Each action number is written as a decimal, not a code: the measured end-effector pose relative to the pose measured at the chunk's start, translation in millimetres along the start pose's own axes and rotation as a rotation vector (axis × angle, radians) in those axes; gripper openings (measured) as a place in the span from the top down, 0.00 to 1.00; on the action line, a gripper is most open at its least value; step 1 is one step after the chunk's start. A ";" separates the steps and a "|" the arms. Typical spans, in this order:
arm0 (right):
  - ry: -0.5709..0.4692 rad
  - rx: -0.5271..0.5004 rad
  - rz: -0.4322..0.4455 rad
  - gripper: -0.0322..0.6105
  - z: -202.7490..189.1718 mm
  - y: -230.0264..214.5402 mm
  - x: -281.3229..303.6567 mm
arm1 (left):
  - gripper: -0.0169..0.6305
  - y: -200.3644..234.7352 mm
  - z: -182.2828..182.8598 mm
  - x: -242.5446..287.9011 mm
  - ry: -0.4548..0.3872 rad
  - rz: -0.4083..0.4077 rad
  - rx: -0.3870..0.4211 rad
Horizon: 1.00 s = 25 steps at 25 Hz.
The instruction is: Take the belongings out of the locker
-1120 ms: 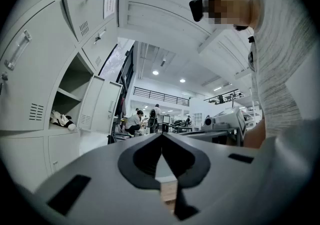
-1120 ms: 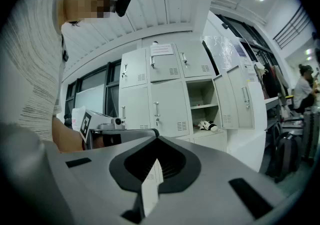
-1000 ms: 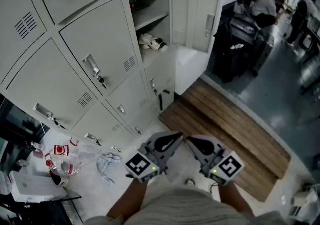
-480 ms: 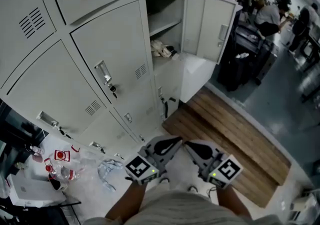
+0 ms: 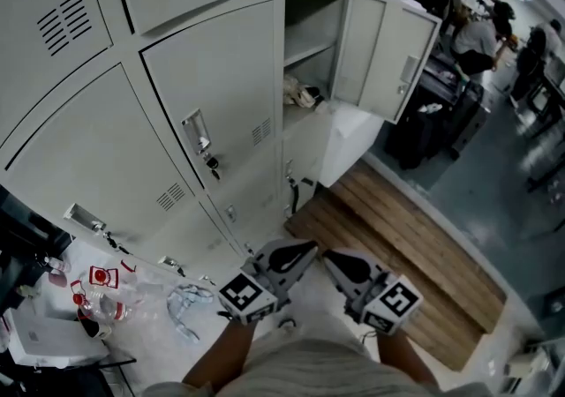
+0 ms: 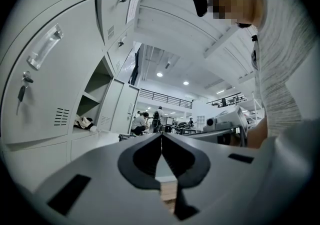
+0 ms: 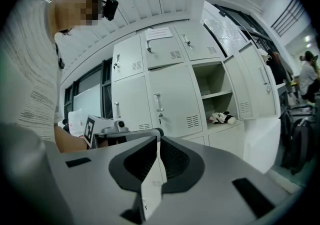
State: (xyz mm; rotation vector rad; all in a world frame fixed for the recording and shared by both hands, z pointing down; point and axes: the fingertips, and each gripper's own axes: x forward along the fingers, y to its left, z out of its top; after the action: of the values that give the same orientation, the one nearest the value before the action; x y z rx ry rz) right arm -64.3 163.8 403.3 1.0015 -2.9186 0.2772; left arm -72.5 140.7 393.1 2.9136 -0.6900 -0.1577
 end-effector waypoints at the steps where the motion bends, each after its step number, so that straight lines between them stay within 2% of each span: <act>1: 0.005 -0.002 -0.002 0.95 -0.3 -2.4 1.7 | 0.97 2.9 -0.7 1.6 -0.001 -0.002 -0.006; 5: 0.042 0.008 -0.029 0.95 -5.4 -23.1 6.7 | 0.97 17.3 -3.7 14.9 -0.002 -0.013 -0.016; 10: 0.041 0.042 -0.033 0.95 -5.0 -62.3 21.0 | 0.97 45.8 -7.8 36.5 0.016 -0.007 -0.012; 17: 0.019 0.005 0.006 0.95 9.9 -139.4 61.5 | 0.97 112.6 -0.1 81.6 0.035 0.057 -0.013; 25: 0.025 0.017 0.041 0.95 27.2 -217.8 91.0 | 0.97 171.9 5.3 143.6 0.071 0.100 0.010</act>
State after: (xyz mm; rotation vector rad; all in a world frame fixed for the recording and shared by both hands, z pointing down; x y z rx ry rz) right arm -2.3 -65.0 419.3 0.9342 -2.9221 0.3138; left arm -20.8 -76.9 406.0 2.8702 -0.8243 -0.0395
